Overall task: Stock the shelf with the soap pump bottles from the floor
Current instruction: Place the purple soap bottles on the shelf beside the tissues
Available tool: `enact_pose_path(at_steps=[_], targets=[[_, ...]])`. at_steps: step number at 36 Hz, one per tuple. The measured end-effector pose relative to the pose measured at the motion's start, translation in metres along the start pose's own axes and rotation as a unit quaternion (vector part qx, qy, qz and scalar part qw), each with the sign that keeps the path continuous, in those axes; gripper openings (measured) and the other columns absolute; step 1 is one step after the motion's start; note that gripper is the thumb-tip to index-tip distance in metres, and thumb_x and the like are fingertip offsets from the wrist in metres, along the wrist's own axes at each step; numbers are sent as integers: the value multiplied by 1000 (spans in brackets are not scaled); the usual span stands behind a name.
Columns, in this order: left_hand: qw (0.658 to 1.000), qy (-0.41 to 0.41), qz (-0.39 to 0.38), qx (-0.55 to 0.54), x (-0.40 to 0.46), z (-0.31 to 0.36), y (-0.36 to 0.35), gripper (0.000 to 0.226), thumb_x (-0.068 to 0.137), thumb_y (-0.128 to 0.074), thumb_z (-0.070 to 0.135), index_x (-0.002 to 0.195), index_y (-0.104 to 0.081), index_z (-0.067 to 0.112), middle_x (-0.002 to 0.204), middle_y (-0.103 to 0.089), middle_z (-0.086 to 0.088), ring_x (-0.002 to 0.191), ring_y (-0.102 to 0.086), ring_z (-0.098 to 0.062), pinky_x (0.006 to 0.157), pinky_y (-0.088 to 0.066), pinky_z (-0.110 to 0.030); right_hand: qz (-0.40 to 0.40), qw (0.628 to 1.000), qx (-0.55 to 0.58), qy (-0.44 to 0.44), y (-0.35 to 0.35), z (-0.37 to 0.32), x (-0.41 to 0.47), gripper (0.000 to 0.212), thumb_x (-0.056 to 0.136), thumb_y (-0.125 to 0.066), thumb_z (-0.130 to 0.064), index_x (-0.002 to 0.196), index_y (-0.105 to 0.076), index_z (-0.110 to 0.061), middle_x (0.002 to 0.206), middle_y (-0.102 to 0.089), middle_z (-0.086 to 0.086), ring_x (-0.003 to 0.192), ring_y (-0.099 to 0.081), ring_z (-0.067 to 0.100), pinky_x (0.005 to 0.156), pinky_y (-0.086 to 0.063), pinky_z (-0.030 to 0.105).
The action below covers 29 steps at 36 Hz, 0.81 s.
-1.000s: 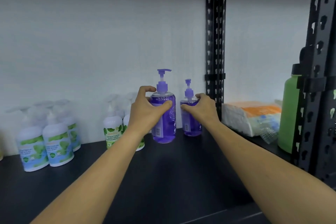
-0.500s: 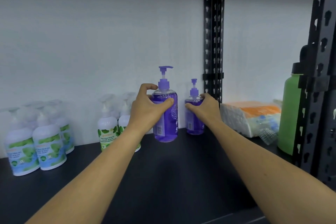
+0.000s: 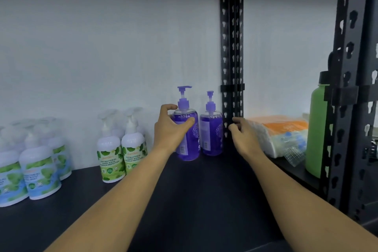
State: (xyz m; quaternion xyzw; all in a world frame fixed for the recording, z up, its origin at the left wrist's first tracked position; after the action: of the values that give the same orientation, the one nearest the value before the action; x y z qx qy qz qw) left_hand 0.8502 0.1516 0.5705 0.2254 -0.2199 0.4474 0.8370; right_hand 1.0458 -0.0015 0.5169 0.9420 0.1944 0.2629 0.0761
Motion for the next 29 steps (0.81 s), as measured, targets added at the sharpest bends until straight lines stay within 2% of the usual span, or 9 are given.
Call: enact_pose_path(at_steps=[2,5,8,13,17,19,22,25,29], targets=[[1000,9,5,-8,2,-9,-4,55,81,-81,30,122,-43,30,111,-63,4,90,-65,-8,58,-54,-14,-1,1000,0,-2,1,3,1,44,103,-45,-28,145,-43,-15,115,-57,-2,99,-55,12,80,-39,28],[1000,19,5,-10,6,-20,-12,55,81,-81,31,122,-44,31,111,-65,2,90,-67,-8,64,-57,-20,-3,1000,-5,4,-2,7,4,44,102,-47,-25,144,-43,-14,104,-56,-6,86,-52,0,65,-37,18],[1000,20,-1,-9,12,-27,-20,54,81,-81,31,119,-44,33,111,-65,3,90,-66,-7,66,-58,-22,-11,1000,-1,9,-7,8,8,47,100,-50,-26,145,-43,-15,112,-58,-3,88,-53,-1,63,-36,15],[999,23,1,-22,18,-39,-28,52,81,-81,30,119,-46,33,111,-67,3,93,-69,-12,78,-62,-36,-28,999,10,18,-14,7,13,51,99,-56,-27,147,-41,-18,120,-57,-3,88,-53,-3,60,-38,11],[999,21,-11,-40,18,-43,-30,50,85,-78,26,124,-46,31,116,-66,1,98,-68,-13,78,-62,-34,-40,999,8,29,-20,7,13,56,96,-61,-28,147,-40,-20,116,-58,-6,89,-56,-1,60,-42,12],[999,15,-19,-45,17,-43,-32,50,87,-76,26,126,-45,31,119,-64,3,98,-67,-11,75,-62,-28,-46,998,13,29,-22,9,13,57,95,-63,-28,147,-40,-20,110,-56,-10,89,-57,0,62,-45,15],[1000,3,-7,-21,16,-43,-32,54,86,-77,30,128,-43,31,120,-60,4,101,-64,-10,74,-59,-21,-49,998,15,29,-25,10,13,59,95,-64,-28,147,-39,-20,115,-56,-7,90,-57,2,65,-49,18],[999,-21,30,17,19,-43,-32,65,74,-84,44,124,-43,37,121,-57,2,106,-62,-13,86,-59,-32,-47,998,14,41,-25,6,12,58,93,-67,-28,145,-41,-21,116,-58,-6,88,-56,-1,63,-46,15],[997,-34,52,40,22,-42,-34,67,70,-87,43,120,-43,36,119,-58,-1,103,-63,-15,86,-60,-36,-42,998,8,53,-25,4,10,60,92,-70,-25,144,-41,-21,100,-52,-19,83,-55,-3,60,-43,13]])
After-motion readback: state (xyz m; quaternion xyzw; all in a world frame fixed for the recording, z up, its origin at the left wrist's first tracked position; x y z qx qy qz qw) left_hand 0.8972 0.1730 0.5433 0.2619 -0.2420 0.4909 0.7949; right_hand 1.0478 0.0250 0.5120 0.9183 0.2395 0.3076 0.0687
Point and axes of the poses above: each hand's wrist, its own x-axis towards the middle knuckle, its own y-axis out of the back of the hand, z = x × y, the point moved 9 cm from there along x, towards the middle knuckle
